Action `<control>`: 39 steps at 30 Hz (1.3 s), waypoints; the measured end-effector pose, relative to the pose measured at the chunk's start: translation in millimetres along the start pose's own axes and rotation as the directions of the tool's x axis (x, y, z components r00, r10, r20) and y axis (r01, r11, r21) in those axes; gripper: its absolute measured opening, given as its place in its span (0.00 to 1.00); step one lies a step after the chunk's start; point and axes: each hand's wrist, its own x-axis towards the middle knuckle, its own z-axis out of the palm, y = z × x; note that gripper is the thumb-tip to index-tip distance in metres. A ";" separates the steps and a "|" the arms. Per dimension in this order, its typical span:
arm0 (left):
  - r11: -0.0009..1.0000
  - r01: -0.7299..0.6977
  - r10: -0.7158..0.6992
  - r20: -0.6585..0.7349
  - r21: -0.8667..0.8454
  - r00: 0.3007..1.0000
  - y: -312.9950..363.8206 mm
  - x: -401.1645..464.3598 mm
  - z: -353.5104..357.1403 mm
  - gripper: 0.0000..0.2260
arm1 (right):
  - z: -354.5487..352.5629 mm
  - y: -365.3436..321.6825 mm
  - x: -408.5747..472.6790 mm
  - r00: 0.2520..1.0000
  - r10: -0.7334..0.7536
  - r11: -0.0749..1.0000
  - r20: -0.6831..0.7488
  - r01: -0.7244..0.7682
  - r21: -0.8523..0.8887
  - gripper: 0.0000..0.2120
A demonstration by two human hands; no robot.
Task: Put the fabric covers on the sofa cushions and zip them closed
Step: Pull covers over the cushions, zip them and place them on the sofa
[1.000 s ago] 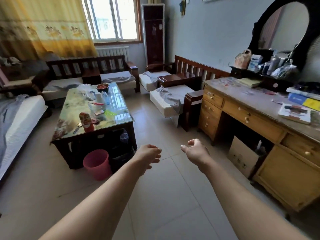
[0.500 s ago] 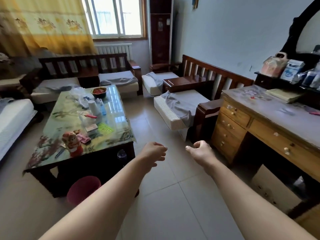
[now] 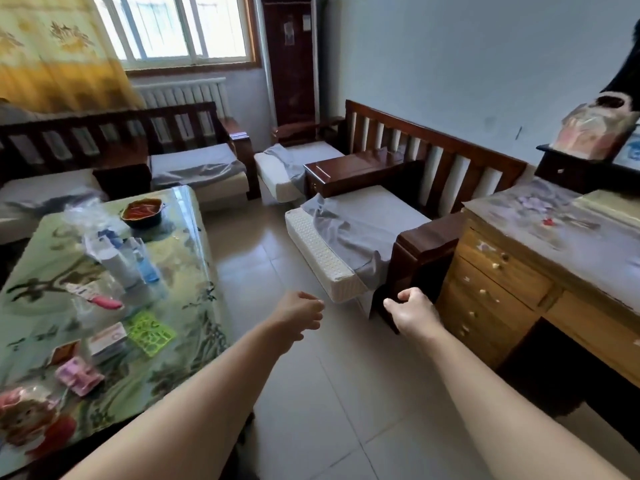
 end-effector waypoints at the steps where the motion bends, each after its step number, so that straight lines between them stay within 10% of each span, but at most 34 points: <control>1: 1.000 0.014 -0.014 -0.002 0.007 1.000 7.4 22.5 -4.3 0.07 | 4.4 -8.0 21.8 1.000 0.010 1.000 0.012 -0.010 -0.003 0.21; 22: 0.988 0.148 -0.152 0.129 0.044 0.980 79.6 465.5 16.4 0.11 | 127.0 -48.7 379.1 0.956 0.278 0.958 0.093 -0.269 -0.101 0.22; 39: 0.977 0.195 -0.195 -0.010 0.082 0.981 -29.6 705.5 123.5 0.13 | 261.7 70.7 577.8 0.953 0.220 0.965 0.206 -0.183 -0.187 0.21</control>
